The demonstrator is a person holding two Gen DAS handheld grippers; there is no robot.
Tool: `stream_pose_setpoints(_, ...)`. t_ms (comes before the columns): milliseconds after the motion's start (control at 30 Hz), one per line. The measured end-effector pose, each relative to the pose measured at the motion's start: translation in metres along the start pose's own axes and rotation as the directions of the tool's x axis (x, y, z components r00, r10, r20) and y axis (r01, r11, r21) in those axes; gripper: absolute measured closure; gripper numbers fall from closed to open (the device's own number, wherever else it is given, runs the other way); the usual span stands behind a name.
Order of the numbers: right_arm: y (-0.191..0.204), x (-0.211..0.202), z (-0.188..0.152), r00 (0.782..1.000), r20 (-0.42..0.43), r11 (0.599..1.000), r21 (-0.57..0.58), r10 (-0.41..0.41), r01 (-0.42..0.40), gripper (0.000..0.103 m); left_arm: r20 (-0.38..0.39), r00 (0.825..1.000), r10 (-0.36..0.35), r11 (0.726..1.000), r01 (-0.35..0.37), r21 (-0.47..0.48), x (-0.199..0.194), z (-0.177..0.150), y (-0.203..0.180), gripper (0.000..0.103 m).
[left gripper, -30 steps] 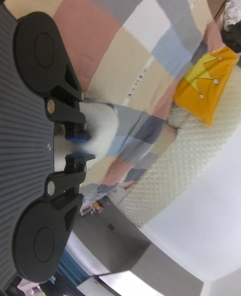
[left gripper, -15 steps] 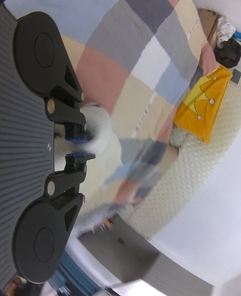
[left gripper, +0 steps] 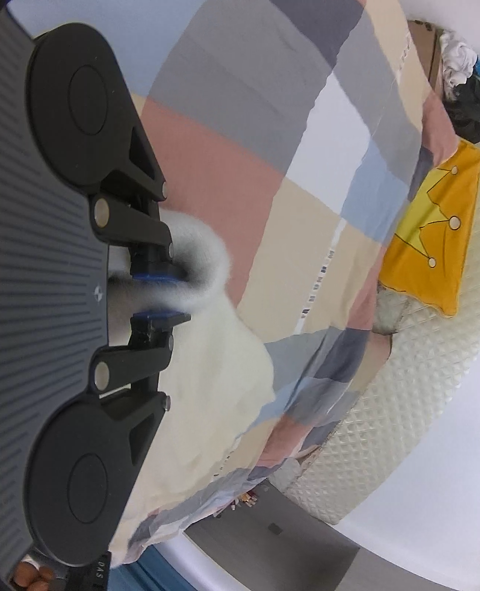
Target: Fold large clothes
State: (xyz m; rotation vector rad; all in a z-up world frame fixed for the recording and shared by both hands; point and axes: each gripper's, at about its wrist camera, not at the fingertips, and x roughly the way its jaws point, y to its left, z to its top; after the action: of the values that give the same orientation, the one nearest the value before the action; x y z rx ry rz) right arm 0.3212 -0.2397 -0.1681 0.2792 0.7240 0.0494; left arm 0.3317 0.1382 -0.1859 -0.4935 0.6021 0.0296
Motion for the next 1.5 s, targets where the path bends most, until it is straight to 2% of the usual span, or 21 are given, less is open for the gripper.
stream_pose_setpoints(100, -0.001, 0.017, 0.002, 1.0, -0.008, 0.999, -0.033, -0.022, 0.022, 0.087, -0.002, 1.0, 0.008, 0.999, -0.008, 0.045, 0.009, 0.002, -0.003, 0.083)
stream_pose_setpoints(200, -0.002, 0.034, 0.003, 0.999, -0.03, 0.999, -0.015, -0.035, 0.034, 0.086, 0.0, 1.0, 0.02, 0.996, -0.02, 0.084, 0.014, 0.001, -0.007, 0.082)
stream_pose_setpoints(400, 0.003, 0.051, 0.005, 0.998, -0.029, 0.998, 0.005, -0.059, 0.059, 0.086, 0.0, 0.999, 0.041, 0.994, -0.041, 0.101, 0.017, 0.002, -0.017, 0.082)
stream_pose_setpoints(533, -0.001, 0.048, 0.004, 0.999, -0.025, 0.999, 0.008, -0.039, 0.039, 0.085, -0.001, 0.999, 0.036, 0.996, -0.035, 0.083, 0.013, 0.003, -0.018, 0.082)
stream_pose_setpoints(633, -0.011, 0.039, 0.005, 1.0, -0.026, 0.997, 0.071, 0.003, -0.001, 0.083, -0.011, 1.0, 0.027, 0.998, -0.027, 0.063, 0.007, 0.005, -0.017, 0.076)
stream_pose_setpoints(667, -0.012, 0.035, 0.005, 1.0, -0.024, 0.996, 0.086, 0.016, -0.014, 0.082, -0.014, 1.0, 0.024, 0.998, -0.023, 0.058, 0.004, 0.005, -0.017, 0.071)
stream_pose_setpoints(800, -0.013, 0.021, -0.002, 0.999, -0.028, 0.996, 0.08, 0.042, -0.04, 0.074, -0.029, 1.0, 0.007, 0.997, -0.005, 0.076, -0.011, 0.001, -0.024, 0.049)
stream_pose_setpoints(867, -0.012, 0.014, -0.006, 0.999, -0.029, 0.996, 0.084, 0.045, -0.042, 0.062, -0.03, 0.999, 0.015, 0.994, -0.011, 0.11, -0.021, -0.004, -0.03, 0.042)
stream_pose_setpoints(933, -0.012, 0.007, -0.011, 0.998, -0.029, 0.993, 0.102, 0.058, -0.054, 0.037, -0.028, 0.999, 0.021, 0.988, -0.016, 0.153, -0.033, -0.011, -0.038, 0.039)
stream_pose_setpoints(1000, -0.009, -0.001, -0.017, 0.997, -0.03, 0.992, 0.11, 0.072, -0.068, 0.031, -0.024, 0.999, 0.025, 0.982, -0.02, 0.186, -0.045, -0.019, -0.043, 0.038)
stream_pose_setpoints(1100, 0.002, -0.01, -0.023, 0.995, -0.034, 0.993, 0.086, 0.089, -0.085, 0.03, -0.024, 0.999, 0.024, 0.978, -0.018, 0.208, -0.066, -0.03, -0.046, 0.038)
stream_pose_setpoints(1300, 0.012, -0.027, -0.046, 0.987, -0.067, 0.985, 0.105, 0.145, -0.138, 0.031, -0.066, 0.998, 0.005, 0.986, 0.006, 0.168, -0.092, -0.048, -0.039, 0.038)
stream_pose_setpoints(1500, 0.011, -0.028, -0.077, 0.973, -0.161, 0.973, 0.185, 0.165, -0.134, 0.031, -0.166, 0.982, -0.087, 0.992, 0.101, 0.077, -0.085, -0.06, -0.03, 0.039)
